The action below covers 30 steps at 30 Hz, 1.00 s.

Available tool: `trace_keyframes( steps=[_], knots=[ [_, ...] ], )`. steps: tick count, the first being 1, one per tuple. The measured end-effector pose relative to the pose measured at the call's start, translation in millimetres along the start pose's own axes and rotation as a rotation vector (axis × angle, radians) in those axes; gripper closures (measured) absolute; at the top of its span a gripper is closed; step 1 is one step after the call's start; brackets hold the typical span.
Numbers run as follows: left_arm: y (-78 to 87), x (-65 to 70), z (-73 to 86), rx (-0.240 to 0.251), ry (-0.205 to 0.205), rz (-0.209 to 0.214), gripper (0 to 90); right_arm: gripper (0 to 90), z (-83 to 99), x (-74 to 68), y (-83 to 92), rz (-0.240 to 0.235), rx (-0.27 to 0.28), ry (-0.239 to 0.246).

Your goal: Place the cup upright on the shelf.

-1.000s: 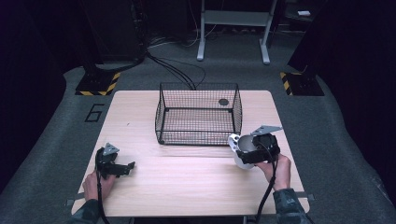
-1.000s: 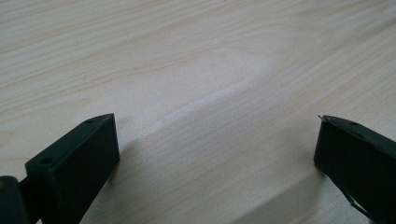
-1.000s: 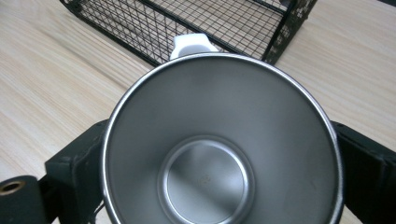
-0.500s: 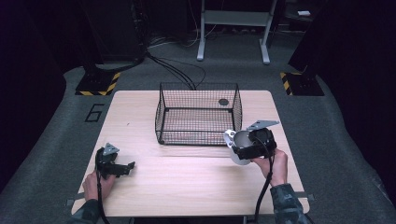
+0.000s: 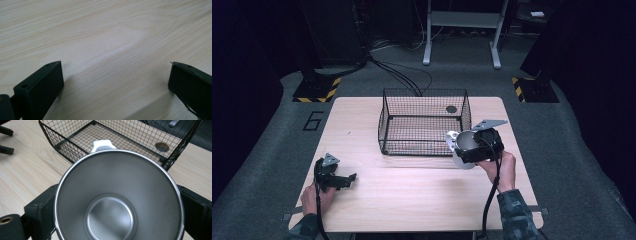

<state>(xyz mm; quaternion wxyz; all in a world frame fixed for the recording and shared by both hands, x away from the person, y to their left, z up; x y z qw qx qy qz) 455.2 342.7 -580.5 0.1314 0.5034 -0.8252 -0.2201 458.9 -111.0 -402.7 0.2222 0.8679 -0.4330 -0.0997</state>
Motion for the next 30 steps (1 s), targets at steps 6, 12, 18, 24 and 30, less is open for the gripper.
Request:
trace_keyframes(
  steps=[6, 12, 18, 24, 30],
  knots=[
    [0.0, 0.0, 0.0, 0.000, 0.000, 0.000, 0.0, 5.5, -14.4, -0.4, -0.8, -0.023, 0.018, -0.006],
    [0.0, 0.0, 0.0, 0.000, 0.000, 0.000, 0.0, 5.5, -28.3, -0.6, -3.2, -0.019, 0.032, 0.017],
    [0.0, 0.0, 0.0, 0.000, 0.000, 0.000, 0.0, 5.5, -40.6, -1.3, -7.4, -0.023, 0.039, 0.026],
    [0.0, 0.0, 0.0, 0.000, 0.000, 0.000, 0.0, 5.5, -48.3, -1.0, -15.2, -0.030, 0.030, 0.044],
    [0.0, 0.0, 0.0, 0.000, -0.001, 0.000, 0.0, 5.5, -55.2, -0.5, -22.6, -0.032, 0.024, 0.051]
  ],
)
Point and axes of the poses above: each handheld gripper's, and its own axes: y roughly backward along the jaws, z roughly out of its underside, x roughly to its right, the point moved 7 cm from there along -y, roughly forward along the jaws, and after that the axes turned 14 degrees about x, right-handed, at the moved point
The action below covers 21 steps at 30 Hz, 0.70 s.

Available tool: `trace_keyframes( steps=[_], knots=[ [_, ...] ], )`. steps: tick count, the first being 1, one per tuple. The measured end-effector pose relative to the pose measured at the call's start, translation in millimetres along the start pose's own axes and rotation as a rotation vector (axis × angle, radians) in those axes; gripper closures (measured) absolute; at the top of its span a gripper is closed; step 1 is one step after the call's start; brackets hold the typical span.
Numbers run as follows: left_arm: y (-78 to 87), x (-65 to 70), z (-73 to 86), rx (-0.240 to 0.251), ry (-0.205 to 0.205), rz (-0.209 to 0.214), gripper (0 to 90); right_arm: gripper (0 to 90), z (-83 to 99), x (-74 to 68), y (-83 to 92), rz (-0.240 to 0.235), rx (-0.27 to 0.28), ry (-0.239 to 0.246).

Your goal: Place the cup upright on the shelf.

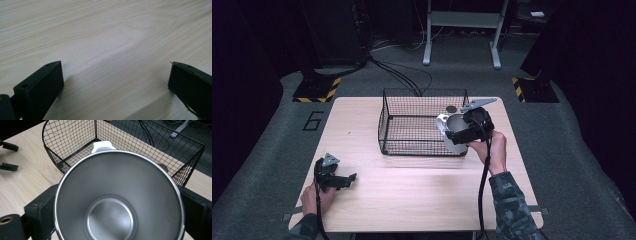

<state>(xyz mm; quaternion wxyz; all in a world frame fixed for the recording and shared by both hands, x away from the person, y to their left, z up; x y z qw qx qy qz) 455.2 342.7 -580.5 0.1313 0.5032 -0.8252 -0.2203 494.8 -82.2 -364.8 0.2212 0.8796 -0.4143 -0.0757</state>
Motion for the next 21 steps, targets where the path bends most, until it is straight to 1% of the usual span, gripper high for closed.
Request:
trace_keyframes(
  steps=[1, 2, 3, 5, 6, 8, 9, 11, 12, 13, 15, 16, 17, 19, 21],
  knots=[
    [0.0, 0.0, 0.0, 0.000, 0.000, 0.000, 0.0, 5.5, -0.6, -0.5, -0.7, 0.003, -0.006, -0.008],
    [0.0, 0.0, 0.0, 0.000, 0.000, 0.000, 0.0, 5.5, -1.4, -0.1, -1.6, 0.001, -0.011, -0.005],
    [0.0, 0.0, 0.0, 0.000, 0.000, 0.000, 0.0, 5.5, -3.0, 1.0, -4.2, 0.000, 0.001, 0.004],
    [0.0, 0.0, 0.0, 0.000, 0.000, 0.000, 0.0, 5.5, -3.7, 0.7, -5.3, 0.003, -0.013, -0.003],
    [0.0, 0.0, 0.0, 0.000, 0.000, 0.000, 0.0, 5.5, -5.0, 2.1, -7.5, 0.004, -0.006, 0.012],
    [0.2, 0.0, 0.0, -0.002, 0.000, 0.001, 0.0, 5.5, -6.1, 1.7, -9.2, 0.001, -0.021, 0.002],
    [0.2, 0.0, 0.0, -0.002, 0.000, 0.001, 0.0, 5.5, -6.1, 1.7, -9.2, 0.001, -0.021, 0.002],
    [0.0, 0.0, 0.0, 0.000, 0.000, 0.000, 0.0, 5.5, -9.5, 4.0, -14.5, 0.001, -0.014, 0.014],
    [0.0, 0.0, 0.0, 0.000, 0.000, 0.000, 0.0, 5.5, -10.3, 4.1, -15.0, 0.003, -0.023, 0.008],
    [0.0, 0.0, 0.0, 0.000, 0.000, 0.000, 0.0, 5.5, -11.3, 4.3, -16.5, 0.004, -0.019, 0.000],
    [0.0, 0.0, 0.0, 0.000, 0.000, 0.000, 0.0, 5.5, -13.4, 5.9, -18.6, 0.002, -0.020, 0.009],
    [0.0, 0.0, 0.0, 0.000, 0.000, 0.000, 0.0, 5.5, -14.4, 5.9, -19.9, 0.004, -0.023, 0.000],
    [0.0, 0.0, 0.0, 0.000, 0.000, 0.000, 0.0, 5.5, -15.9, 6.5, -21.9, 0.005, -0.014, 0.005],
    [0.0, 0.0, 0.0, 0.000, 0.000, 0.000, 0.0, 5.5, -16.9, 6.8, -23.6, 0.004, -0.023, 0.007],
    [0.0, 0.0, 0.0, 0.000, 0.000, 0.000, 0.0, 5.5, -18.7, 7.5, -27.7, 0.000, -0.019, 0.015]
  ],
)
Point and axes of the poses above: each handheld gripper's, and its own axes: y roughly backward along the jaws, z roughly out of its underside, x roughly to its right, the point moved 7 cm from there along -y, roughly forward along the jaws, and after that the axes turned 14 degrees about x, right-handed, at the moved point
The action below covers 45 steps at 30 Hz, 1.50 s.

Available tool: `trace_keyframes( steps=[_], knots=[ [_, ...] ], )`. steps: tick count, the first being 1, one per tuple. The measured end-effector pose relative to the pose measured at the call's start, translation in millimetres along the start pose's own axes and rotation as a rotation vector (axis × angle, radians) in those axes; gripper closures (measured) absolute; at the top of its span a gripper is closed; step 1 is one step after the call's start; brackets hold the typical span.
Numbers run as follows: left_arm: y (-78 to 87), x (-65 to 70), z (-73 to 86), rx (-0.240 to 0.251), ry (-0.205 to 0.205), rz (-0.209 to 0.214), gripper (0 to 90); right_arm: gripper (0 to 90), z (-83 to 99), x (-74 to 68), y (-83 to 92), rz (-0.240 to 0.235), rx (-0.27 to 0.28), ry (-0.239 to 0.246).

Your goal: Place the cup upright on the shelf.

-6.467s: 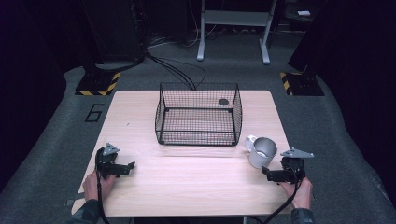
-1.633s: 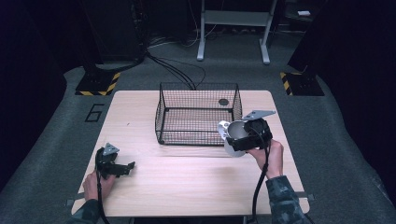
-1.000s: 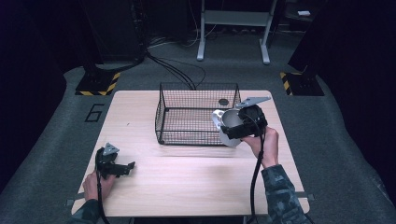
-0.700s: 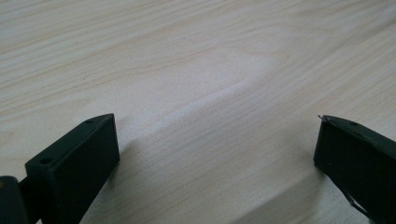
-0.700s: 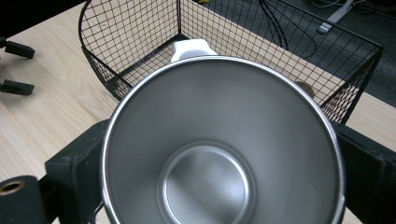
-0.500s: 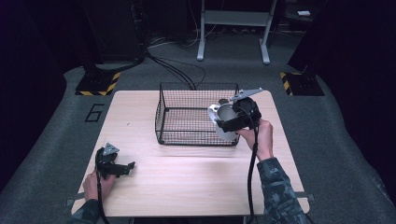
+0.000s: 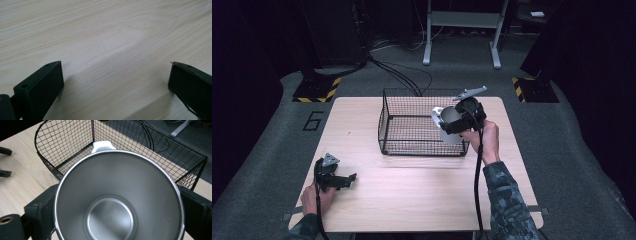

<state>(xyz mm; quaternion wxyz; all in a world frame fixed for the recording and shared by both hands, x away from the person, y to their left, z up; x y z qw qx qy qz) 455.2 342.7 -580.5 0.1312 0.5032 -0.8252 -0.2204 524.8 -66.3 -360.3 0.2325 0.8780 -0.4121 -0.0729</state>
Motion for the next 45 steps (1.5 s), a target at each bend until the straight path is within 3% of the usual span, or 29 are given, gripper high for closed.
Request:
trace_keyframes(
  steps=[15, 16, 18, 22, 45],
  knots=[
    [0.0, 0.0, 0.0, 0.000, 0.000, 0.000, 0.0, 5.5, -4.2, 0.4, -22.5, -0.008, -0.046, -0.017],
    [0.0, 0.0, 0.0, 0.000, 0.000, 0.000, 0.0, 5.5, -4.9, 1.5, -25.7, -0.011, -0.032, -0.007],
    [0.0, 0.0, 0.0, 0.000, 0.001, 0.000, 0.0, 5.5, -4.6, 0.6, -28.9, -0.007, -0.039, -0.025],
    [0.0, 0.0, 0.0, 0.000, 0.000, 0.000, 0.0, 5.5, -4.4, 2.2, -36.3, -0.012, -0.049, -0.011],
    [0.0, 0.0, 0.0, 0.000, 0.000, 0.000, 0.0, 5.5, 9.6, 11.1, -79.3, 0.013, -0.134, -0.032]
  ],
)
Point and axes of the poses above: each handheld gripper's, and its own axes: y roughly backward along the jaws, z roughly out of its underside, x roughly to its right, the point moved 7 cm from there along -y, roughly forward along the jaws, and after that the axes turned 14 degrees about x, right-handed, at the moved point
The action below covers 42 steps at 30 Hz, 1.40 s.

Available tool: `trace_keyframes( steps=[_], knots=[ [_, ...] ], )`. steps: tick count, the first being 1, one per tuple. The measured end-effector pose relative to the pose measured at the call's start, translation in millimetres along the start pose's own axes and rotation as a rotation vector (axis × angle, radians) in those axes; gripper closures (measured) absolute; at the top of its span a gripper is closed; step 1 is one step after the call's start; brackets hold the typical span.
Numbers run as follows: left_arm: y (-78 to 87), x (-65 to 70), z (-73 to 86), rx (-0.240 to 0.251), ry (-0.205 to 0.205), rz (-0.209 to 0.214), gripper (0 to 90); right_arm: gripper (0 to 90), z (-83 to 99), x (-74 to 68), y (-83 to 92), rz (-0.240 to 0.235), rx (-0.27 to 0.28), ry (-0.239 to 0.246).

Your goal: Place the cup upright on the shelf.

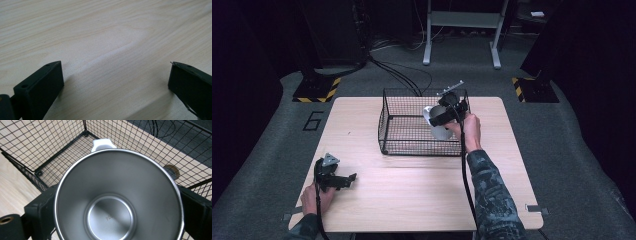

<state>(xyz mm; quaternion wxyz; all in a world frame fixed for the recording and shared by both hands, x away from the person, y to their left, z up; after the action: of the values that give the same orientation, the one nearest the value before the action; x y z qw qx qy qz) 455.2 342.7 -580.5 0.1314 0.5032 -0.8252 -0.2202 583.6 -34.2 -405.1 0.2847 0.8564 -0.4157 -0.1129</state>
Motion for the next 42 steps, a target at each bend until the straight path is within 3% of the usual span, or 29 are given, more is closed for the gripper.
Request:
trace_keyframes(
  steps=[23, 25, 31, 42],
  knots=[
    [0.0, 0.0, 0.0, 0.000, 0.000, 0.000, 0.0, 5.5, 4.4, 9.6, -31.9, 0.030, -0.043, -0.068],
    [0.0, 0.0, 0.0, 0.000, 0.000, 0.000, 0.0, 5.5, 4.6, 10.6, -35.5, 0.027, -0.044, -0.056],
    [0.0, 0.0, 0.0, 0.000, 0.000, 0.000, 0.0, 5.5, 5.5, 8.2, -44.8, 0.022, -0.044, -0.090],
    [0.0, 0.0, 0.0, 0.000, 0.000, 0.000, 0.0, 5.5, 8.1, 4.3, -58.8, 0.012, -0.049, -0.097]
  ],
)
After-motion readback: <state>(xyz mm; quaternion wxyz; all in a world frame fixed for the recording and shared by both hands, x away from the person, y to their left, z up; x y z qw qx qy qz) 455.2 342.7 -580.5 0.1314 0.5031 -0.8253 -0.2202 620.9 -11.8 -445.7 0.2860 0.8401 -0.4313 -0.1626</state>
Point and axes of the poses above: each handheld gripper's, and its own axes: y roughly backward along the jaws, z roughly out of its underside, x roughly to its right, the point moved 7 cm from there along -y, roughly forward along the jaws, and after that the axes turned 14 degrees about x, right-handed, at the moved point
